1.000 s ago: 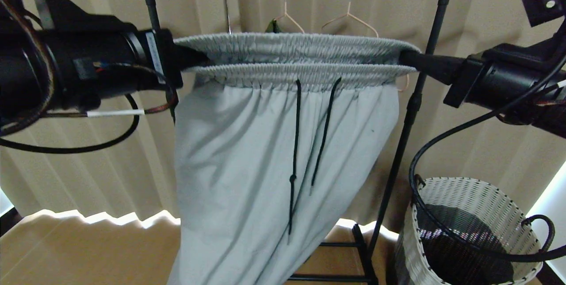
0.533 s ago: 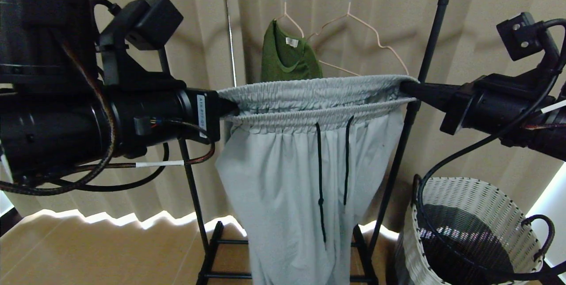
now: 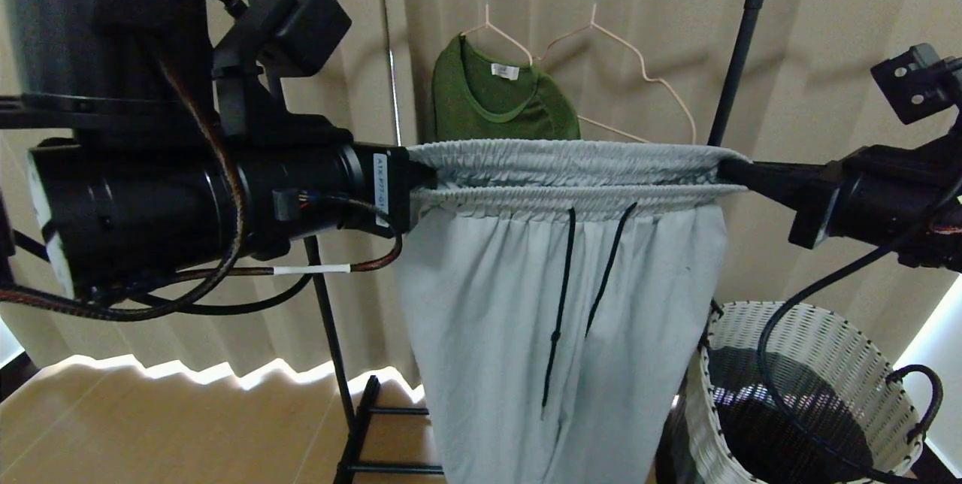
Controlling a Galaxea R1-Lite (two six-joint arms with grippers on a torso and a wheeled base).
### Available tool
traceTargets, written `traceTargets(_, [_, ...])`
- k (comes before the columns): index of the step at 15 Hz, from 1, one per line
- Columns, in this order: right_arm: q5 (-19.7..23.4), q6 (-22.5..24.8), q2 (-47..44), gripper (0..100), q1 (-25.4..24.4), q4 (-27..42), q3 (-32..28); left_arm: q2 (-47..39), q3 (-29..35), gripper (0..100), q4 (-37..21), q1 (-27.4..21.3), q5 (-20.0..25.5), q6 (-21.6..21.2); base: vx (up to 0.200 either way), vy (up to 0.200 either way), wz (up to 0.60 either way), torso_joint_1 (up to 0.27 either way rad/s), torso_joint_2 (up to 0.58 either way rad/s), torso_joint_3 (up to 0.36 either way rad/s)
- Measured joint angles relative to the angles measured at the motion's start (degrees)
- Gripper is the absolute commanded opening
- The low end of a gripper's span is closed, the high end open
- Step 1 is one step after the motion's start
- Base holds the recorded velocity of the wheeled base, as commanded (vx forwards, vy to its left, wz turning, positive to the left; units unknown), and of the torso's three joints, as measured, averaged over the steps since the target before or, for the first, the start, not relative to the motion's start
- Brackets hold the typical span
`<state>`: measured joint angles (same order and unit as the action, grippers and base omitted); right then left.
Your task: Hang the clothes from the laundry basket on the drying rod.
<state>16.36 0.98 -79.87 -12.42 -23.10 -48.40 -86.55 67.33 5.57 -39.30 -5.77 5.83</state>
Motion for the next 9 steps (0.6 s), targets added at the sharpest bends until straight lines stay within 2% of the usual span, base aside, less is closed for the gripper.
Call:
traceTargets(3, [0.4, 1.1, 3.8, 0, -0.6, 8.4, 0.1, -3.1, 3.8, 0, -0.1, 0.2, 0.0, 0.1, 0.000, 0.000, 0.00, 0.000, 0.00, 0.000])
traceTargets(5, [2.3, 1.9, 6.6, 0, -3.3, 13.3, -0.6, -5.6, 5.7, 0, -0.1, 1.2, -0.1, 0.0, 0.000, 0.000, 0.00, 0.000, 0.00, 0.000])
traceTargets(9, [5.2, 1.9, 11.0, 0, -9.1, 15.2, 0.5, -8.9, 6.7, 0, -0.1, 2.5, -0.1, 0.0, 0.000, 0.000, 0.00, 0.000, 0.00, 0.000])
